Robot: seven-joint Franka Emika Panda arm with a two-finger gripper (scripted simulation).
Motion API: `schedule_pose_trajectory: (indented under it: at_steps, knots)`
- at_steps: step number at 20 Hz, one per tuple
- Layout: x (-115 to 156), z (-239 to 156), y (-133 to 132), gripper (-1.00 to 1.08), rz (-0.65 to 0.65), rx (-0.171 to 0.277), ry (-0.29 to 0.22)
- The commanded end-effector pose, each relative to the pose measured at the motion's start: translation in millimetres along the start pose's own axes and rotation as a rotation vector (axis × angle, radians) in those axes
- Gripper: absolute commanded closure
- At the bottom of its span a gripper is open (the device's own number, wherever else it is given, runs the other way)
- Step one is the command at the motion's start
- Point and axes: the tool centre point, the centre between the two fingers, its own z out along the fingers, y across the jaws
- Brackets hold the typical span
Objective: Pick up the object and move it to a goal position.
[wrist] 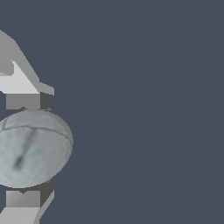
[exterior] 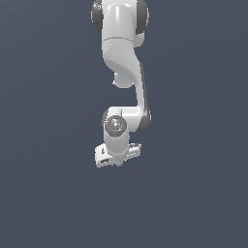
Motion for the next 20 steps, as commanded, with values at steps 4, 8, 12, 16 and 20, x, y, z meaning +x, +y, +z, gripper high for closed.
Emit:
schedule_pose_trajectory:
  at_steps: [4, 8, 12, 16, 20]
  knots:
    - [1, -7, 14, 1.08, 0.000, 0.000, 0.001]
    - [2, -17, 38, 1.08, 0.000, 0.000, 0.001]
    - [4, -30, 67, 1.08, 0.000, 0.000, 0.001]
    - [6, -44, 99, 1.08, 0.000, 0.000, 0.001]
    - [9, -58, 131, 1.08, 0.000, 0.000, 0.001]
